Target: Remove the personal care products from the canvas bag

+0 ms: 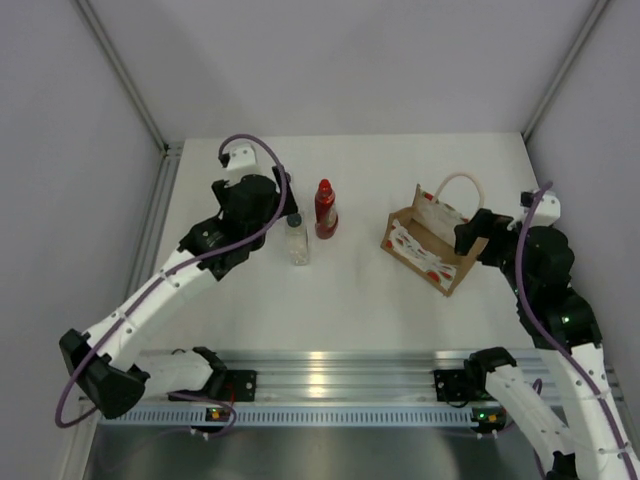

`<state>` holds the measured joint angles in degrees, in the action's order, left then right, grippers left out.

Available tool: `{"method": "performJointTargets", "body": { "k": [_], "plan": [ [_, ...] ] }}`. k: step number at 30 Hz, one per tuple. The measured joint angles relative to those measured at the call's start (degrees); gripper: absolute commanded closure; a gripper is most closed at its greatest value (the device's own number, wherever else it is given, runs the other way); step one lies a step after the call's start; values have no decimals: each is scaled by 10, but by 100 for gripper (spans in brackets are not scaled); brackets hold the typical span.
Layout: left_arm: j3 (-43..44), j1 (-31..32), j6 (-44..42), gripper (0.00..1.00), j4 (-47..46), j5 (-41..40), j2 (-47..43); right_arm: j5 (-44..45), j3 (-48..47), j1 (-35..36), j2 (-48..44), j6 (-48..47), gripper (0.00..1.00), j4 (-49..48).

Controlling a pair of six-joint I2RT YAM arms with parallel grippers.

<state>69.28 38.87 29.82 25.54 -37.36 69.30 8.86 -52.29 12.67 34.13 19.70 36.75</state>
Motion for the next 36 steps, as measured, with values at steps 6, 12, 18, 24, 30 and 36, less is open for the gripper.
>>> {"method": "performJointTargets", "body": {
  "k": [6, 12, 18, 24, 30, 36],
  "plan": [
    [23, -2, 22, 2, 130, -45, -59, 23, -43, 12, 10, -49, 0, 19],
    [21, -7, 26, 2, 241, -77, -120, 92, -61, 58, -13, -91, 1, 72],
    [-6, -9, 12, 2, 274, -93, -215, 127, -71, 61, -54, -107, 1, 106],
    [-60, -9, 7, 2, 286, -129, -279, 136, -65, 62, -87, -113, 1, 129],
    [-104, -9, 19, 2, 287, -134, -322, 136, -54, 65, -90, -123, 1, 134],
    [-119, -9, 30, 2, 286, -133, -339, 139, -44, 71, -90, -126, 0, 134]
  ]
}}
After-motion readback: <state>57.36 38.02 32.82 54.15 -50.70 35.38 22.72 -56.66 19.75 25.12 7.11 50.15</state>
